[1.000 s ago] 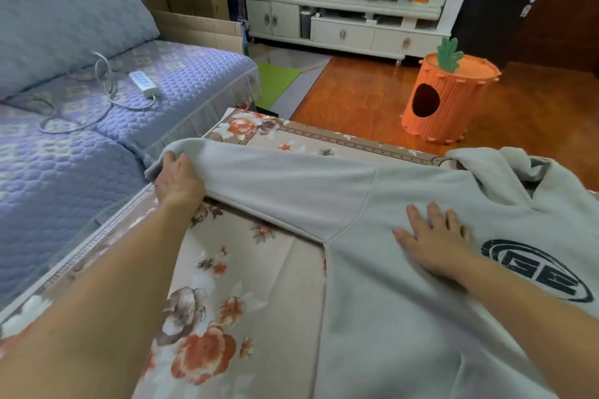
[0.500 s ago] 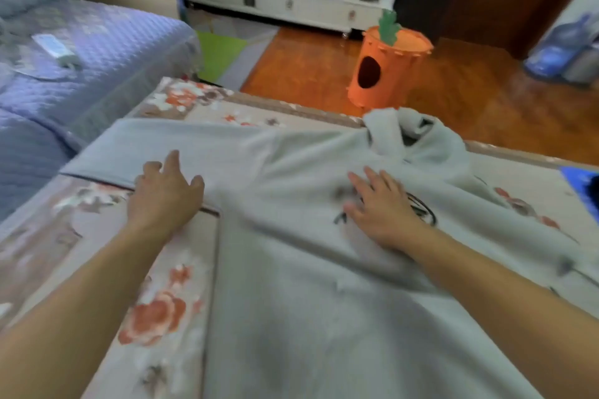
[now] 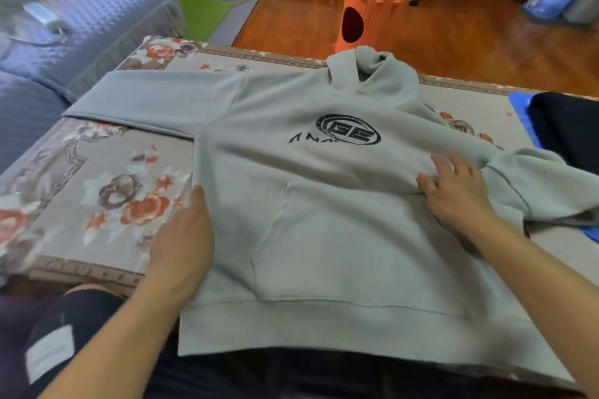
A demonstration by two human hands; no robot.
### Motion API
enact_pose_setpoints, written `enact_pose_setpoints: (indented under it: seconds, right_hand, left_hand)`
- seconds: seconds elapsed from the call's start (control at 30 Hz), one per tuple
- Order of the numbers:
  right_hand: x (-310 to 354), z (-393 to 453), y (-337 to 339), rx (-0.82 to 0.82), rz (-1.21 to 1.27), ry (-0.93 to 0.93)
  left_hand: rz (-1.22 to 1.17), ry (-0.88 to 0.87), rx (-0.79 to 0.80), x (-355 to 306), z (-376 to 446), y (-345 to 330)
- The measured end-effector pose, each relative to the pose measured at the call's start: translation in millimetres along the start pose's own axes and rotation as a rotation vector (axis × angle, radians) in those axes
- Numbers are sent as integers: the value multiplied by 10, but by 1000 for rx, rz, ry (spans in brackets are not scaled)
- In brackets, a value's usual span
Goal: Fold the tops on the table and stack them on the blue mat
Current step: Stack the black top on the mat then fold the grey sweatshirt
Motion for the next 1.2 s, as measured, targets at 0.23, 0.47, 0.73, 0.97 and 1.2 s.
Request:
enact_pose_setpoints:
  seconds: [0.23, 0.47, 0.73, 0.97, 1.2]
  right_hand:
    - [-284, -722, 296, -313, 233, 24]
    - [-478, -1301, -35, 25, 305, -287]
    - [-994, -1026, 361, -5, 253, -295]
    - [-1554, -537, 589, -321, 146, -365]
    - [-1726, -92, 322, -95, -255, 99]
  left_hand:
    - [58, 161, -42, 642, 176, 329]
    - [32, 188, 47, 446, -180, 165]
    - [315, 57, 138, 105, -49, 316]
    - [28, -685, 110, -1893, 151, -137]
    - [170, -785, 188, -2918, 271, -982]
Point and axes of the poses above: each hand's wrist, its own z-axis towards the middle knuckle, its own y-axis out of the back of the hand, x = y × z, the point moved 1 cm from there along z, towards the middle knuckle, and after that the axes turned 1 degree about -z, right-handed, at the moved point
